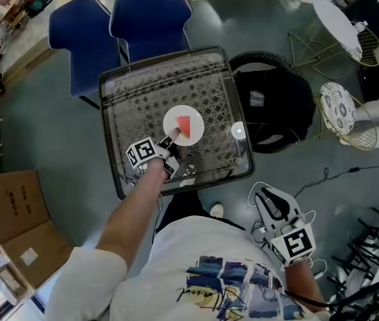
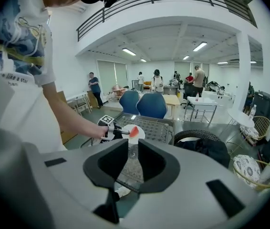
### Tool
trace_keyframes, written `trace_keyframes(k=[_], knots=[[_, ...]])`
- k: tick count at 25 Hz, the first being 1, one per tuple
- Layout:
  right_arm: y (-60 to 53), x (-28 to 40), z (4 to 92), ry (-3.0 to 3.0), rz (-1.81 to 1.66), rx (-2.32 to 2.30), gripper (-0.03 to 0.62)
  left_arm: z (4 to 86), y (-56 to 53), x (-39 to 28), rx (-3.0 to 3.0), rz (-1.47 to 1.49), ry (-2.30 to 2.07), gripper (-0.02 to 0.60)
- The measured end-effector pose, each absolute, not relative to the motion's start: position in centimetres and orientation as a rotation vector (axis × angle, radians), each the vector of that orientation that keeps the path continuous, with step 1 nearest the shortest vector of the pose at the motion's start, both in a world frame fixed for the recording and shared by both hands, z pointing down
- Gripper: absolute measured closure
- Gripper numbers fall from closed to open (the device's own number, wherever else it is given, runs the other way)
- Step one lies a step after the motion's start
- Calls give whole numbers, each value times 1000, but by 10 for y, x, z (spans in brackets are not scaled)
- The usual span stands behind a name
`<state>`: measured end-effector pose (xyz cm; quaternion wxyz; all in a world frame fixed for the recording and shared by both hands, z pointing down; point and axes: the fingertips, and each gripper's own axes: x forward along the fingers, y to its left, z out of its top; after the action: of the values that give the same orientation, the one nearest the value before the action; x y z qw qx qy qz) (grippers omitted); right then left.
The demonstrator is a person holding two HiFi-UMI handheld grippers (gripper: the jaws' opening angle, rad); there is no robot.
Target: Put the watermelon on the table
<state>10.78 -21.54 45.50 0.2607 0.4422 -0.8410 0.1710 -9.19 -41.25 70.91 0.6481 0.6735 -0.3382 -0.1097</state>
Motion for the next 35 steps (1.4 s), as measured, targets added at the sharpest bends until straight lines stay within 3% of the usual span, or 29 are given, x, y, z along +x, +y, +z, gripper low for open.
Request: trace_keyframes(k=[19,29,35], knots=[[-262,101,473,-2160,586,1263,528,779,-494,-81,1527,11,-789,547],[-267,96,475,-2163,594,1274,528,787,-501,-88,1734,470,-977,494],[-261,100,474,-2152,608,1289,527,789,-506,-91,1756,553,-1046,458]])
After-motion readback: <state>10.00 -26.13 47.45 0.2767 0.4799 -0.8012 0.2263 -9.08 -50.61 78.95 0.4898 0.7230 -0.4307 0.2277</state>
